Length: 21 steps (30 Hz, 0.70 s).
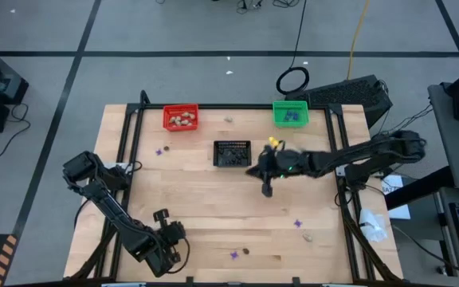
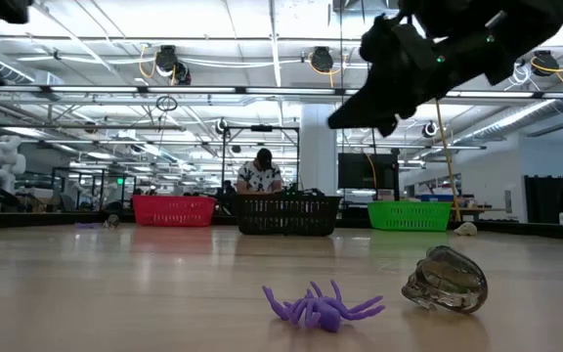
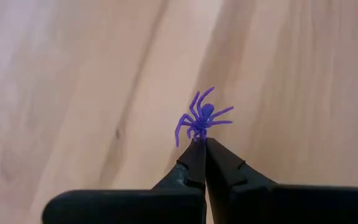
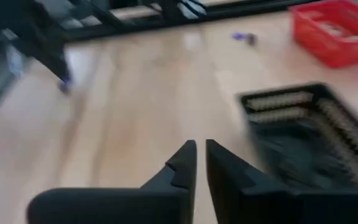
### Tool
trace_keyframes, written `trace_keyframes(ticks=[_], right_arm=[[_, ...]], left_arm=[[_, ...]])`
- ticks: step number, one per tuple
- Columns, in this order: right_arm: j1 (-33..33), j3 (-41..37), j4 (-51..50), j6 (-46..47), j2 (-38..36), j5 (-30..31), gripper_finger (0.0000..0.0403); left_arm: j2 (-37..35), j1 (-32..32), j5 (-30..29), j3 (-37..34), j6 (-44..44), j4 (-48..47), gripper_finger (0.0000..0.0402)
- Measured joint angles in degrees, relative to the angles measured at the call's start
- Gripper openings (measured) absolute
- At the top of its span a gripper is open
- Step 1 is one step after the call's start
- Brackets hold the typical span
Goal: Sort Halloween decoration
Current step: Put the violet spider toy into the green bin
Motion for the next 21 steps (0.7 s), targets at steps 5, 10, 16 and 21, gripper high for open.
trace_keyframes(ticks=[5,10,16,21], right_arm=[[5.22,0.26,17.74,6.62,11.74,0.01,0.0066],[9.42,3.69,30.47,6.74,21.13,0.13,0.0117],[12.13,12.44,31.21,7.72,29.09,0.50,0.0170],[13.33,17.72,30.88,11.00,32.86,4.16,0.0194]], left_arm=[[0.00,1.42,-9.18,-2.42,0.01,3.35,0.0000],[-0.02,4.00,-15.91,-4.96,1.89,7.11,0.0000],[-0.04,8.43,-19.85,-5.12,7.06,10.15,0.0000],[-0.09,10.67,-21.40,-5.10,10.10,13.00,0.0000]])
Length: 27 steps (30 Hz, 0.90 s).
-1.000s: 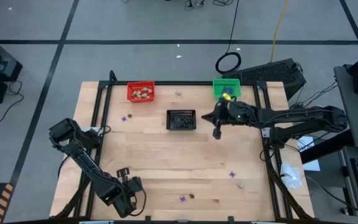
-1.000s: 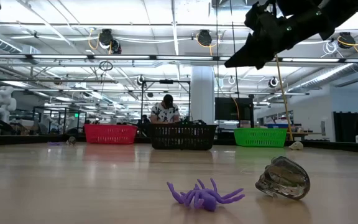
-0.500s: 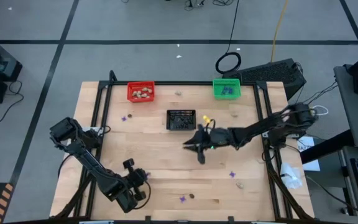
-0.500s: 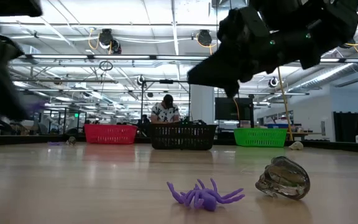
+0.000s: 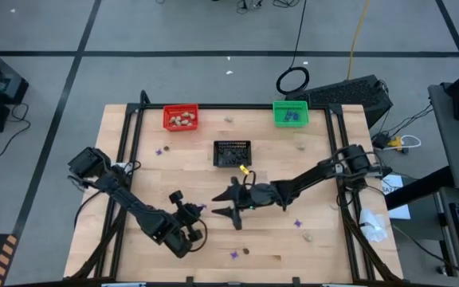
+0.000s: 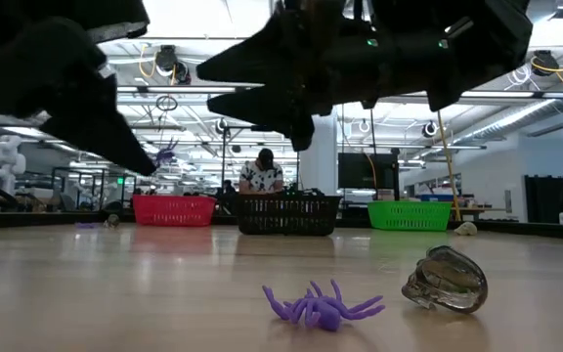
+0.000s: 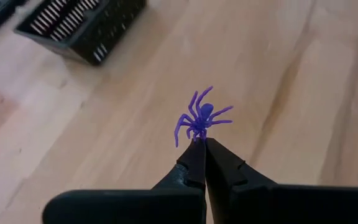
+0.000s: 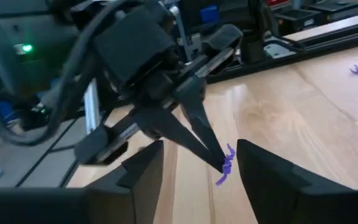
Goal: Sort Halloween decoration
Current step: Put the violet spider toy into the green bin
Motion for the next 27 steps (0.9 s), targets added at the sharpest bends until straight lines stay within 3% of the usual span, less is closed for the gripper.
trace_keyframes(ticks=[9,21,27], right_arm=[[0.47,1.35,-1.99,1.90,1.14,3.75,0.0190],[0.47,1.35,-3.04,3.41,1.14,3.66,0.0187],[0.49,1.35,-3.47,3.46,0.98,3.62,0.0135]], left_arm=[[-0.22,0.36,-3.66,0.02,4.71,7.36,0.0000],[-0.28,3.95,-4.02,0.07,13.87,16.49,0.0000],[-1.69,4.10,-4.45,0.07,14.47,16.32,0.0000]])
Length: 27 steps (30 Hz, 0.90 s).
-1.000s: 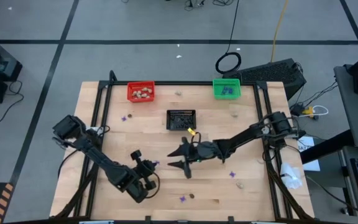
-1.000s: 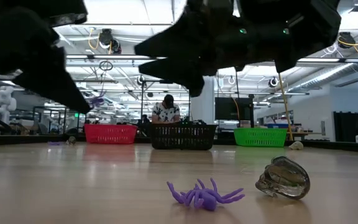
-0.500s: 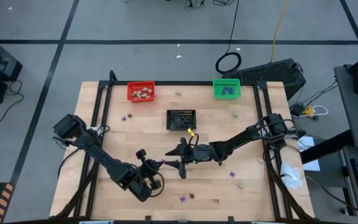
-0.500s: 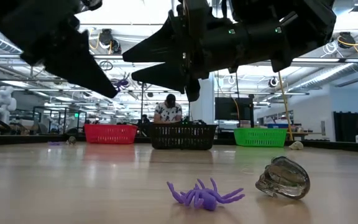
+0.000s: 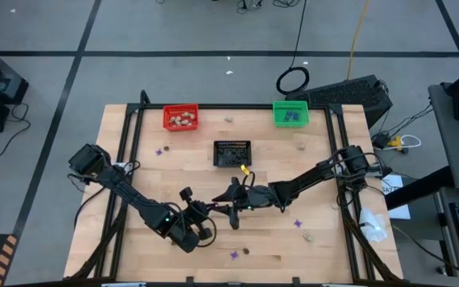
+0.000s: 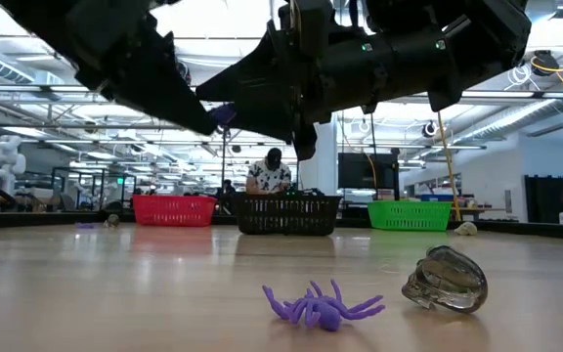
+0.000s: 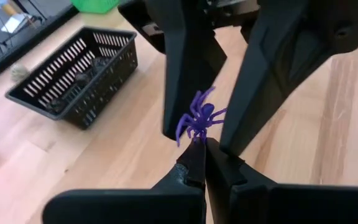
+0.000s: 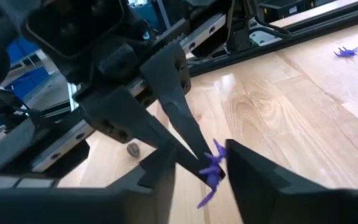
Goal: Sort Halloween decoration
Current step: Put the violet spider toy into the green bin
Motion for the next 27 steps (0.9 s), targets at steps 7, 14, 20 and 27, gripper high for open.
trace_keyframes(ticks=[7,14,20,27], right_arm=[[0.07,0.07,0.59,-1.72,-0.06,0.00,0.0024],[0.72,0.02,0.54,-4.05,-0.04,0.26,0.0007],[0.71,0.00,-0.38,-5.20,-0.63,0.02,0.0003],[-0.07,-0.09,-4.52,-7.78,-4.42,0.04,0.0002]], left_arm=[[-1.41,-0.21,-0.02,-0.02,1.18,0.18,0.0000],[-1.41,-0.23,0.47,-0.02,2.10,0.78,0.0000],[-1.52,-0.16,3.25,0.00,2.65,0.88,0.0036],[-3.39,-0.38,5.47,0.11,4.13,-1.02,0.0121]])
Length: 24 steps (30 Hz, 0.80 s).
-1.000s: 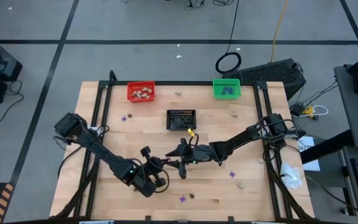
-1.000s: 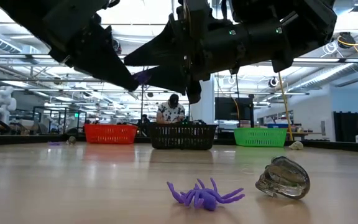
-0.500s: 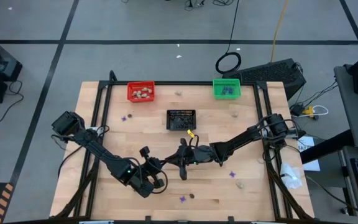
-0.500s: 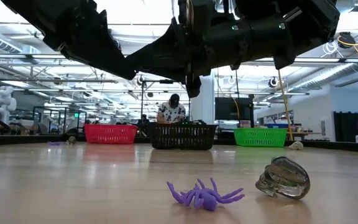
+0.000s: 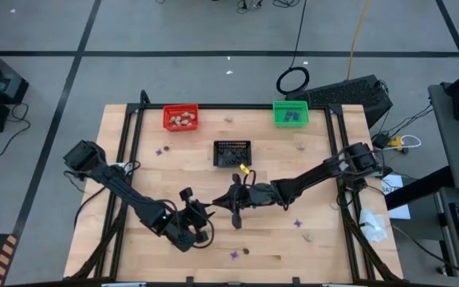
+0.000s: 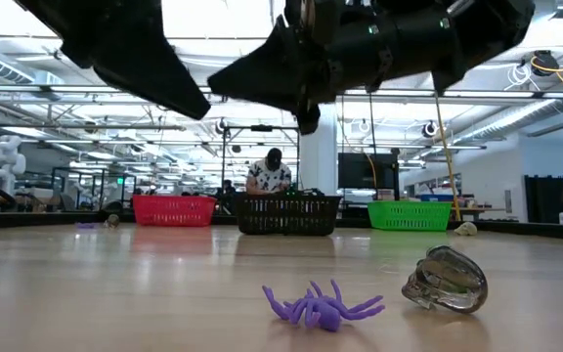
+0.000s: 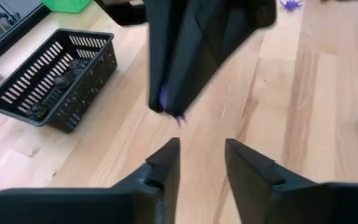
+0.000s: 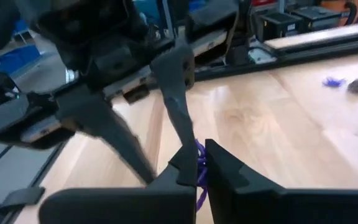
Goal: Sort Halloween decoration
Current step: Put the violet spider toy into the green bin
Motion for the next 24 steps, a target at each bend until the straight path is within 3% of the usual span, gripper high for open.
trace_keyframes(ticks=[5,11,16,19,24], right_arm=[[-0.93,0.00,-6.92,-2.92,-5.00,1.91,0.0001],[-3.18,0.04,-22.55,-7.93,-15.25,7.69,0.0001],[-7.04,0.04,-39.35,-9.28,-25.35,13.37,0.0001],[-11.91,0.04,-49.46,-8.24,-30.49,13.85,0.0000],[-24.16,0.04,-62.80,-5.95,-35.36,13.62,0.0000]], left_arm=[[-0.83,-0.39,-0.97,-0.02,1.30,-2.23,0.0150],[-0.81,-0.16,0.68,-2.82,4.34,0.93,0.0107],[-0.81,2.16,8.00,-9.99,9.51,14.89,0.0048],[-0.81,4.67,13.89,-14.54,14.61,26.73,0.0013],[-0.81,10.44,26.58,-19.99,21.90,44.31,0.0005]])
